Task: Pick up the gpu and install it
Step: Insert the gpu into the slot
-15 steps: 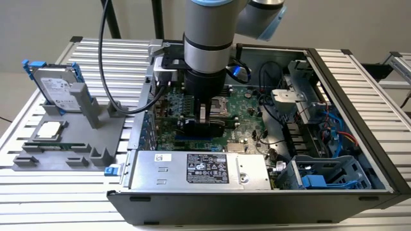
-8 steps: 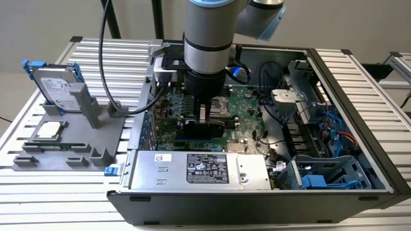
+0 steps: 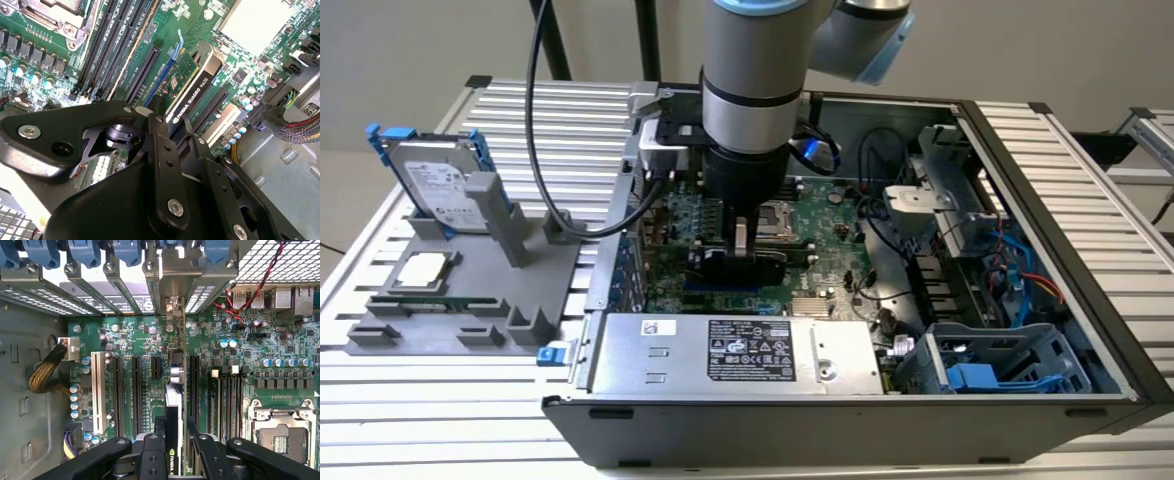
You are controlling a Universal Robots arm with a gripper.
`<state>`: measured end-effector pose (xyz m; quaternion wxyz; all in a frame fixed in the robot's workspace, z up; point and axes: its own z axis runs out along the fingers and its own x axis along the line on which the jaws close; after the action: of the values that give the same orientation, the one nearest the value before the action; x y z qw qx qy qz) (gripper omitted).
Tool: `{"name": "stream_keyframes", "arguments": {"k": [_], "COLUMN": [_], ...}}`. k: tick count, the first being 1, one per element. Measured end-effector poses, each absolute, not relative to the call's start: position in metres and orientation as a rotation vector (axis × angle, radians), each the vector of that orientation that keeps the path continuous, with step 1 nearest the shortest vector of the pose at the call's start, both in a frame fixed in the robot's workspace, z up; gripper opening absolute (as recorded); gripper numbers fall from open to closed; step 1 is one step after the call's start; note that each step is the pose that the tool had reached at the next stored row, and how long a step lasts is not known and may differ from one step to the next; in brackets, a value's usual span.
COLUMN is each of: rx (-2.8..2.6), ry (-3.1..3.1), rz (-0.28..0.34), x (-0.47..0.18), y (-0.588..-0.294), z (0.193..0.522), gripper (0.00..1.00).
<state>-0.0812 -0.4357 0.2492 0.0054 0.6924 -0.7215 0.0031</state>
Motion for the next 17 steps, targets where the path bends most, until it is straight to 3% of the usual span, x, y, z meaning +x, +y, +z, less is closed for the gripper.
{"name": "stream_keyframes", "arguments": {"k": [17], "rx": [2.169], "ry": [-2.256], "rz": [0.011], "x": [-0.0813], "y": [-0.4378], "z": [0.248], "gripper": [0.0]}}
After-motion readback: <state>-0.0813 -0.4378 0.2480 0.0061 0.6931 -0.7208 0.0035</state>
